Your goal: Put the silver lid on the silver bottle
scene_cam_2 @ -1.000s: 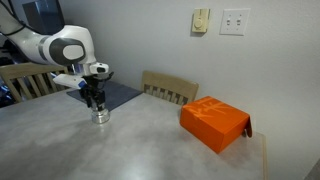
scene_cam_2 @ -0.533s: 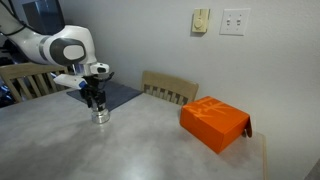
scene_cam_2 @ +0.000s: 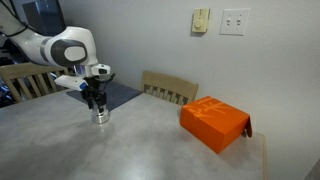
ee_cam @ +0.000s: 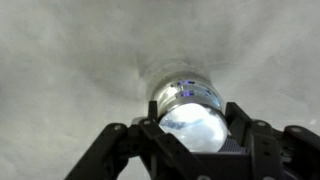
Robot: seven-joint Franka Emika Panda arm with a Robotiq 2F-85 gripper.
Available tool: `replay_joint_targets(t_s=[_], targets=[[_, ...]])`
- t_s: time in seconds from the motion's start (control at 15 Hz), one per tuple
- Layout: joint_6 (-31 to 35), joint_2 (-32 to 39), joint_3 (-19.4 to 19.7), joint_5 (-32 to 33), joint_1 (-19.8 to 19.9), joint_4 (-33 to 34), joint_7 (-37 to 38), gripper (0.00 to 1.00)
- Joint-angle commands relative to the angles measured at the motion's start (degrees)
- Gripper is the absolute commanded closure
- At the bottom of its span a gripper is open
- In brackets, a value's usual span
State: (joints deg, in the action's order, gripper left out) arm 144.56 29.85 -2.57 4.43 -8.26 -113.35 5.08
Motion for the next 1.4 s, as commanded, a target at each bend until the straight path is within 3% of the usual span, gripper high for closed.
replay_joint_targets(t_s=[0.0,0.47,0.53,0.67,1.33], targets=[[0.85,0.40,-0.50,-1.39,1.23,-0.64,-1.12,0.57],[-1.01,1.91,-0.62,-1.80,1.76,1.48,-1.51,0.57],[-1.02,1.85,-0.54,-1.67,1.58,1.48,-1.25,0.08],[-1.20,1.35,-0.13,-1.17,0.99,1.24,-0.27,0.02],[-0.76,-3.18,0.02,-0.85,-2.32,-1.61,5.59,0.00]])
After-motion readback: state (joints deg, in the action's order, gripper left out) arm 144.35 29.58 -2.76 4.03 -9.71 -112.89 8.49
